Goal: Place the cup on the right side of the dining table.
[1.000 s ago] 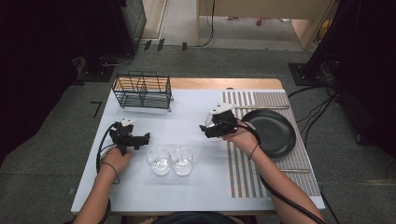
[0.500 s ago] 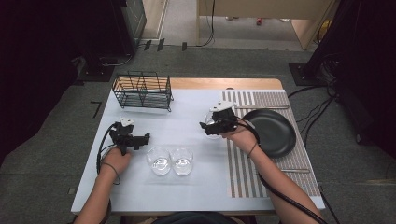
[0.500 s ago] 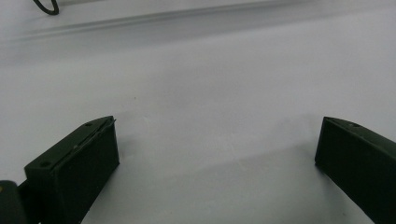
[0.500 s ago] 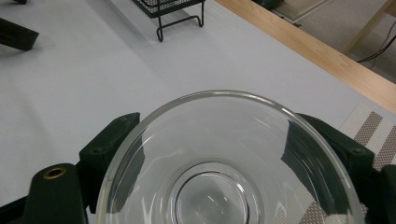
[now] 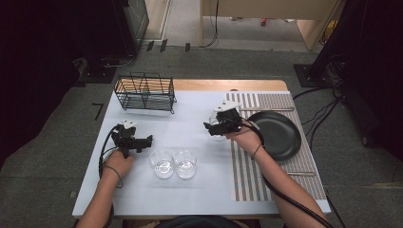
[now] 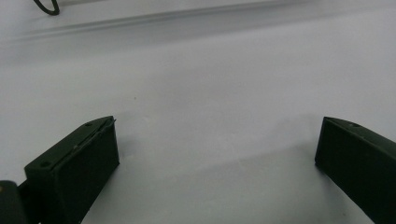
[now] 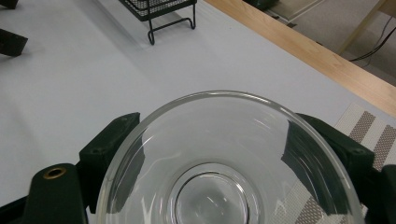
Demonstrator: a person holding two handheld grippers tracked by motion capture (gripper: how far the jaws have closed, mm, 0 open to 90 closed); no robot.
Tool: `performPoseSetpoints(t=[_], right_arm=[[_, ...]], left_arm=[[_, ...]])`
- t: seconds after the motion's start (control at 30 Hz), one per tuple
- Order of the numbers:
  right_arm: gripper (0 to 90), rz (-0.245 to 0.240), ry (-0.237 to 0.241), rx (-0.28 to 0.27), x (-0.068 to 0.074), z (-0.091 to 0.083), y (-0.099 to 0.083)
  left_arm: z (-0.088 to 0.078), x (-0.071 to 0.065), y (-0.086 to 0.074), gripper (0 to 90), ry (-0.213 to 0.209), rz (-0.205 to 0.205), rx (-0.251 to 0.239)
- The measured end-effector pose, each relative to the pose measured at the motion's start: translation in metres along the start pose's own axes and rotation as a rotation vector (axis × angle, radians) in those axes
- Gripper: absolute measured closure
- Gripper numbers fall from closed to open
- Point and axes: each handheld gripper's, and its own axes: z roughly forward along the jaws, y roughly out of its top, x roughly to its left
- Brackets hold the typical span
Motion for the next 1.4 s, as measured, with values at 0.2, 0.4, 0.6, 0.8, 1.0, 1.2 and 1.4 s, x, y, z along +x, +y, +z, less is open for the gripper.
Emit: performPoseSetpoints(t=[0.2,0.4,0.6,0.8,1.0,1.2,1.4], right_arm=[[19.3,0.015,-0.011,-0.005,-0.002,0.001,0.000],[19.3,0.018,-0.014,-0.007,-0.004,0.002,0.000],[19.3,0.032,-0.020,-0.008,-0.006,0.003,0.000],[19.3,0.047,-0.035,-0.007,-0.010,0.004,0.000],[19.3,0.063,-0.043,-0.008,-0.014,0.005,-0.001],[19.3,0.079,-0.048,-0.007,-0.016,0.005,-0.001],[19.3,0.081,-0.052,-0.010,-0.019,0.005,-0.002]], left_arm=[[0.000,0.000,0.000,0.0,0.001,0.000,0.000],[0.000,0.000,0.000,0.0,0.002,0.000,-0.001],[0.000,0.000,0.000,0.0,0.004,0.000,-0.003],[0.000,0.000,0.000,0.0,0.005,0.001,-0.002],[0.000,0.000,0.000,0.0,0.005,0.001,-0.002],[0.000,0.000,0.000,0.0,0.005,0.001,-0.002],[0.000,0.000,0.000,0.0,0.004,0.000,-0.001]])
